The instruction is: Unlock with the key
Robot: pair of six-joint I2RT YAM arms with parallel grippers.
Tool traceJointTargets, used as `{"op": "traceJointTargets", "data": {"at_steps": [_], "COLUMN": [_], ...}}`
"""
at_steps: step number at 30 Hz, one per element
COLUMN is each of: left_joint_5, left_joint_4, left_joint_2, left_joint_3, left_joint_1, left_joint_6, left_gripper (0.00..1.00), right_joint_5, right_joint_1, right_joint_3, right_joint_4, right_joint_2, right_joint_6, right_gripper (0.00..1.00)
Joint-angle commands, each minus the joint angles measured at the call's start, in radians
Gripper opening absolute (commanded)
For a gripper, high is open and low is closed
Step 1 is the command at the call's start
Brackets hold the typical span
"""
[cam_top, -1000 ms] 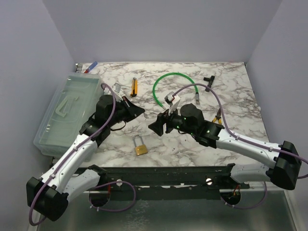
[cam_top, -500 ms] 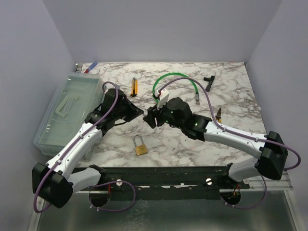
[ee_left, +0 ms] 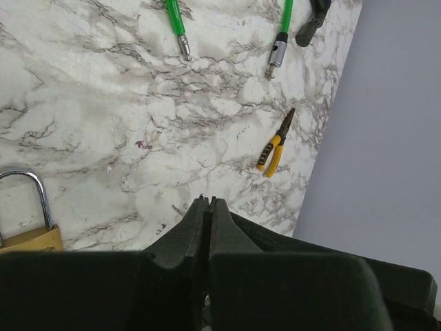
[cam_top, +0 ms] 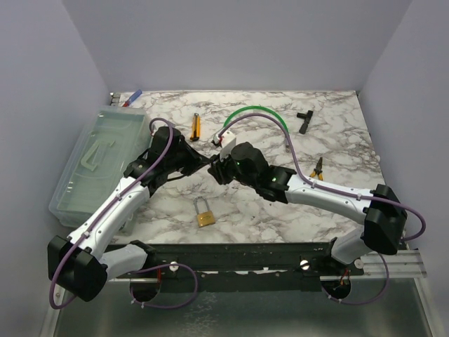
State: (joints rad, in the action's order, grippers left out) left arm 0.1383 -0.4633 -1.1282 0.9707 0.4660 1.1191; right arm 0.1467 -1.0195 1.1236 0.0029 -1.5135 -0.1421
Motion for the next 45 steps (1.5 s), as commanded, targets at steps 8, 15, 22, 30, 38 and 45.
{"op": "traceJointTargets", "data": {"at_steps": [8, 15, 22, 30, 38, 45], "left_joint_5": [0.015, 0.028, 0.029, 0.035, 0.136, 0.293], "left_joint_4": [-0.036, -0.037, -0.033, 0.012, 0.212, 0.311], "left_joint_2": [-0.011, -0.019, 0.0, 0.074, 0.299, 0.365], "left_joint_3": [0.026, 0.033, 0.027, 0.011, -0.085, -0.116], "left_joint_1": [0.001, -0.001, -0.001, -0.001, -0.001, -0.003], "left_joint_6": [0.043, 0.047, 0.036, -0.045, -0.29, -0.358], "left_gripper": [0.0, 0.0, 0.15, 0.45, 0.48, 0.47], "right_joint_5": [0.043, 0.057, 0.065, 0.06, -0.044, -0.219], "right_joint_1": [-0.014, -0.014, -0.014, -0.014, -0.014, -0.013], "right_joint_3": [0.051, 0.024, -0.069, -0.18, -0.275, -0.298], "right_joint_4": [-0.001, 0.031, 0.139, 0.26, 0.372, 0.435], "right_joint_2": [-0.051, -0.042, 0.012, 0.114, 0.264, 0.334], "right_joint_6": [0.016, 0.006, -0.034, -0.114, -0.16, -0.215], "right_gripper": [0.14, 0.01, 0.01, 0.0, 0.01, 0.01]}}
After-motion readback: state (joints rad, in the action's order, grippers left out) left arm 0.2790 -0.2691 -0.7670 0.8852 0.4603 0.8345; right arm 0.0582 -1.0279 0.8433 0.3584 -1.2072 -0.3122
